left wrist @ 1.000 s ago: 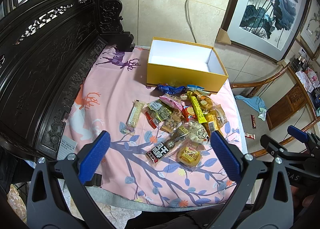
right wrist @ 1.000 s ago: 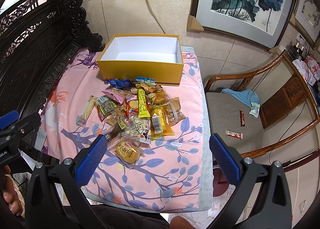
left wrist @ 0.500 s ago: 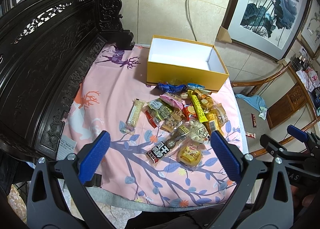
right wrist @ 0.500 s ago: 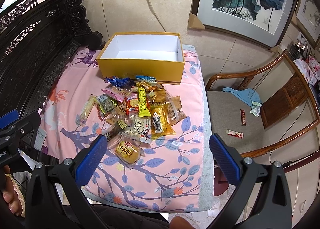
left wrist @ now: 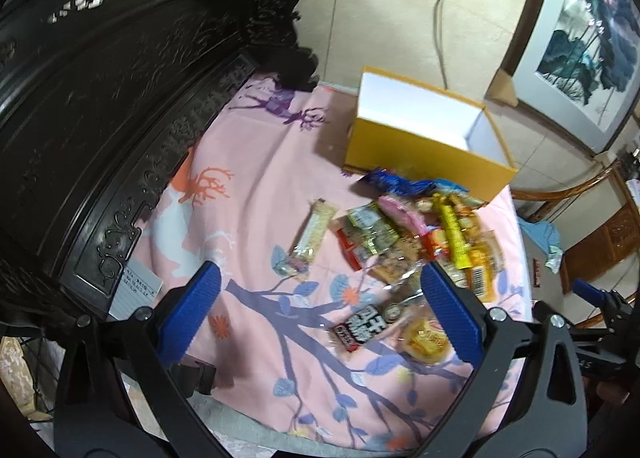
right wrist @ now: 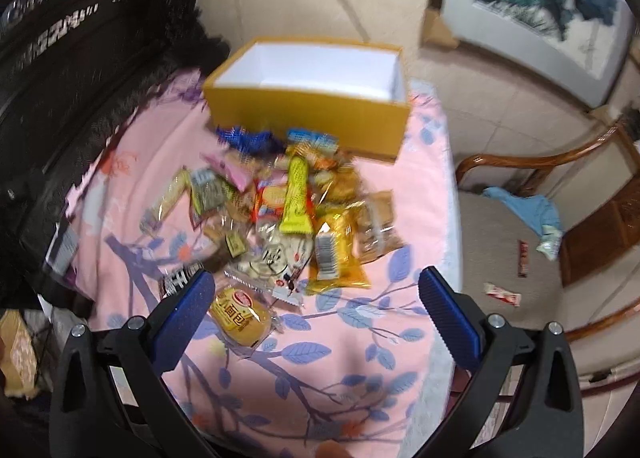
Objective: Organize snacks
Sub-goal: 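Grasp the duck neck stick with left tool while right tool grasps white candy bag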
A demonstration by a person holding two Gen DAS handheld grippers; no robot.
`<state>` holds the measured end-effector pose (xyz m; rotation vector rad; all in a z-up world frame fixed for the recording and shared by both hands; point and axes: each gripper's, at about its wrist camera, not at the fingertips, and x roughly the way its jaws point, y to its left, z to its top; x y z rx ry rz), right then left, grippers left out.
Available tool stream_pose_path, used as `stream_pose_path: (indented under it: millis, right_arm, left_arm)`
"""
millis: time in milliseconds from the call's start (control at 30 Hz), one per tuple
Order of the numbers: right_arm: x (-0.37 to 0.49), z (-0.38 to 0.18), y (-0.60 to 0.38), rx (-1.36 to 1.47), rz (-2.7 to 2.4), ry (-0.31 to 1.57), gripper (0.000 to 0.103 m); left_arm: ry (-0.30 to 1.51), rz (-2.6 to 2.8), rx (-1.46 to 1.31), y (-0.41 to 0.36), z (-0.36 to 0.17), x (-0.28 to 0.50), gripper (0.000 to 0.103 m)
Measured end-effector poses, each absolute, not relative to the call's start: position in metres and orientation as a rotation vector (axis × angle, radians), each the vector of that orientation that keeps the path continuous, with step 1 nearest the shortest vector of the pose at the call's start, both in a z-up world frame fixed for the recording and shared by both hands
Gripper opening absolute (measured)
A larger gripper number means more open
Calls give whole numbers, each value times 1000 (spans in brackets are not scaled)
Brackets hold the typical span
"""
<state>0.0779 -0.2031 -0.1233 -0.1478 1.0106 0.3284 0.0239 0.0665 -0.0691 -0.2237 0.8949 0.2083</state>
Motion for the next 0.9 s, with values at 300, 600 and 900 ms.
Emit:
stream_pose_path:
  millis: [300, 600, 900]
  right_arm:
    - [132, -211, -162, -45, 434, 1207, 70]
    - [149, -247, -170, 20, 405, 1312, 52]
    - [147, -243, -181, 86, 470, 1334, 26]
  left_arm:
    - [964, 262, -191, 71, -113, 26, 101]
    - [981, 278, -189, 74, -125, 29, 101]
    - [985, 2, 95, 14, -178, 61, 101]
